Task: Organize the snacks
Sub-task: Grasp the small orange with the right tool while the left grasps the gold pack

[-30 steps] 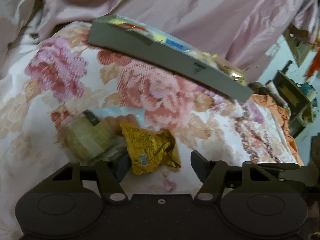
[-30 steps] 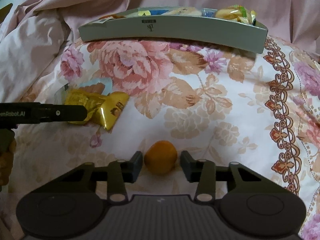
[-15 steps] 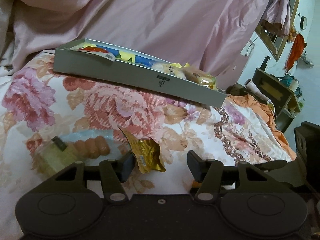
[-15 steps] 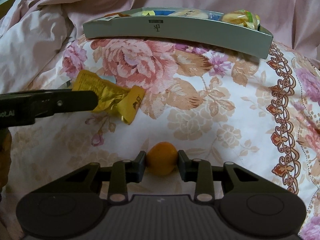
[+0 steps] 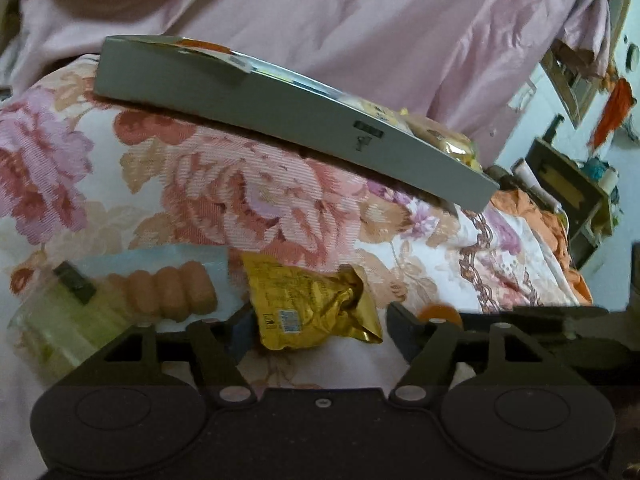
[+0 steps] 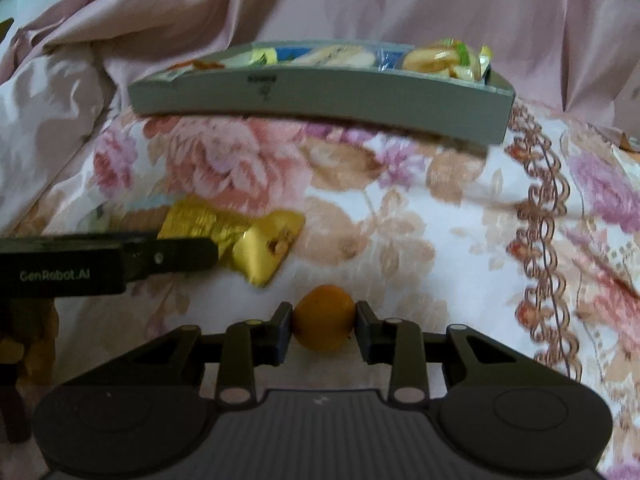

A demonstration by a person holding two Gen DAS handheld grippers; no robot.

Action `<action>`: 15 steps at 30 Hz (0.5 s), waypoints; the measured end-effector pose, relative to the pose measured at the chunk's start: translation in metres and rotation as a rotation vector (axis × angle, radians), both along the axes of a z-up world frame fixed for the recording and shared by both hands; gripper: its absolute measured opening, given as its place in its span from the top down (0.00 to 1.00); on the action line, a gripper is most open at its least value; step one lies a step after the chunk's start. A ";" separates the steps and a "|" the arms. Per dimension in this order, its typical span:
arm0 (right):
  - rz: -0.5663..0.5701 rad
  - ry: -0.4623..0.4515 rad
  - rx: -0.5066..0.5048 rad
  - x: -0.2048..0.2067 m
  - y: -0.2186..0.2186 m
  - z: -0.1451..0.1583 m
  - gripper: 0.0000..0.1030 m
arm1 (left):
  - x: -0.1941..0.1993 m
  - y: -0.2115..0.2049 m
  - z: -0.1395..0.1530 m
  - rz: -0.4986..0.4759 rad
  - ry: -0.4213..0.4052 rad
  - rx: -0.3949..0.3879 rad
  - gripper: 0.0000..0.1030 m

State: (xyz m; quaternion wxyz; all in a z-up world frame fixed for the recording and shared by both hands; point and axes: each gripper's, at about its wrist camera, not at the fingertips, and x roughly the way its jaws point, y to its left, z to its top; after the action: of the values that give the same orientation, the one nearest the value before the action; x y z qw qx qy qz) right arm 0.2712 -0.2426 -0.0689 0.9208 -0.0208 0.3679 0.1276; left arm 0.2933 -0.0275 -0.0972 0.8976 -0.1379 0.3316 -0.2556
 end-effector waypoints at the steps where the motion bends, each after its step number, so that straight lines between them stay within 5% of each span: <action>1: -0.002 -0.012 0.003 0.003 0.000 0.000 0.64 | 0.000 -0.003 0.001 -0.017 -0.005 0.012 0.21; 6: -0.023 -0.032 0.006 0.019 -0.001 -0.003 0.64 | 0.004 -0.013 -0.002 -0.056 -0.028 0.048 0.13; 15: -0.039 -0.086 -0.024 0.035 -0.005 -0.004 0.64 | 0.012 -0.004 -0.001 0.001 -0.045 -0.058 0.13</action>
State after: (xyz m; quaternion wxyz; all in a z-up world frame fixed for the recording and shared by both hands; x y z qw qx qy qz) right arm 0.3066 -0.2472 -0.0732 0.9377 -0.0302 0.3300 0.1043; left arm 0.3052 -0.0312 -0.0980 0.9006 -0.1585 0.3036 -0.2675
